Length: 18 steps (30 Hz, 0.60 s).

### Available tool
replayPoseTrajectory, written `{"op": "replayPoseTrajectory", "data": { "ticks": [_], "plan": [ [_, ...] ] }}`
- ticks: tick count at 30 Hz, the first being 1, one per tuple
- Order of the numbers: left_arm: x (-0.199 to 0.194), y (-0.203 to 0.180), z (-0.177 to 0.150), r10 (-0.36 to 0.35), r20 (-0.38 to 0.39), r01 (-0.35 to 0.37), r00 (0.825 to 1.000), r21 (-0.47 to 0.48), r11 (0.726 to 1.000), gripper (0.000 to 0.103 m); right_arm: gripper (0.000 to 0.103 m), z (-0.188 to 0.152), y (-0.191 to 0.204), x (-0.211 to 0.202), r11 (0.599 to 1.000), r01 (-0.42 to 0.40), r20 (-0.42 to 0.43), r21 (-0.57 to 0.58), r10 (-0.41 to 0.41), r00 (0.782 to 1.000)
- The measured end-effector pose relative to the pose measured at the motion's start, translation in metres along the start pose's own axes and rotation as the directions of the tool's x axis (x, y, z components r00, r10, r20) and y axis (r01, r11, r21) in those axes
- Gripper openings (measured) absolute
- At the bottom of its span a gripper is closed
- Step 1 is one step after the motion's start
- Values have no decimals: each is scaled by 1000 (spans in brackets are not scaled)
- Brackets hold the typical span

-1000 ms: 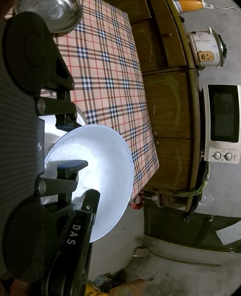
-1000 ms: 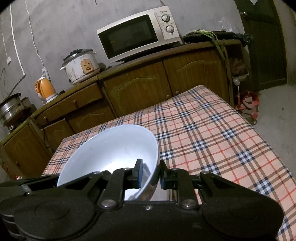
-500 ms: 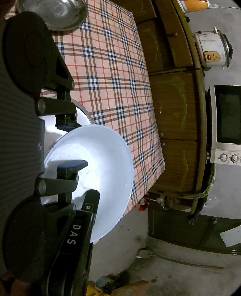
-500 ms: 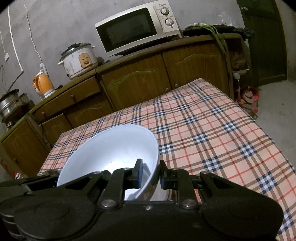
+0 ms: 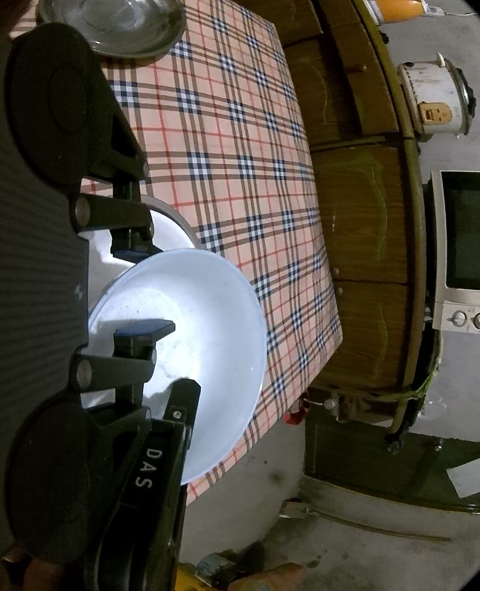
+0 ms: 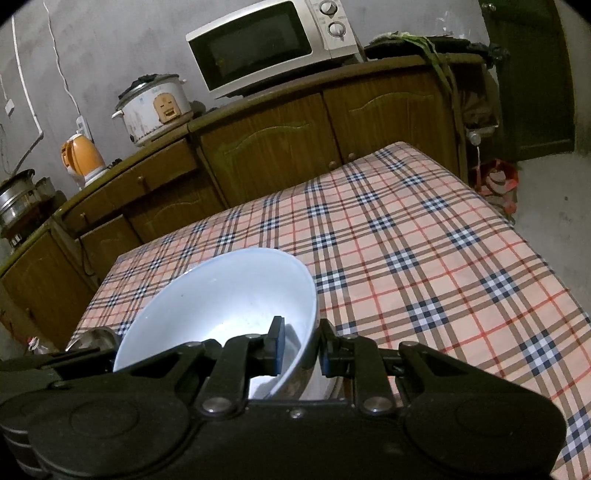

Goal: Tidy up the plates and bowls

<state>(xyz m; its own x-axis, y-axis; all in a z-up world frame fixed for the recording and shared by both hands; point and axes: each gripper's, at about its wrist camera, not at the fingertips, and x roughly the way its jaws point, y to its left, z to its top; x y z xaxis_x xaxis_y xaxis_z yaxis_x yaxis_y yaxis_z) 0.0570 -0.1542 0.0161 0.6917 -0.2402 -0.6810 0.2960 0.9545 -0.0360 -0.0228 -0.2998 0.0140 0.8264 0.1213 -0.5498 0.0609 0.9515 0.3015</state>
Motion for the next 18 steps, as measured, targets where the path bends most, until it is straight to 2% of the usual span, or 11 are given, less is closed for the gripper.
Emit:
{"op": "replayPoseTrajectory", "data": {
  "ticks": [18],
  "plan": [
    [18,9,-7,13,-55,-13,998,5,1000,32,24,-9,-6,28,999,-22,-54,33,24,998]
  ]
}}
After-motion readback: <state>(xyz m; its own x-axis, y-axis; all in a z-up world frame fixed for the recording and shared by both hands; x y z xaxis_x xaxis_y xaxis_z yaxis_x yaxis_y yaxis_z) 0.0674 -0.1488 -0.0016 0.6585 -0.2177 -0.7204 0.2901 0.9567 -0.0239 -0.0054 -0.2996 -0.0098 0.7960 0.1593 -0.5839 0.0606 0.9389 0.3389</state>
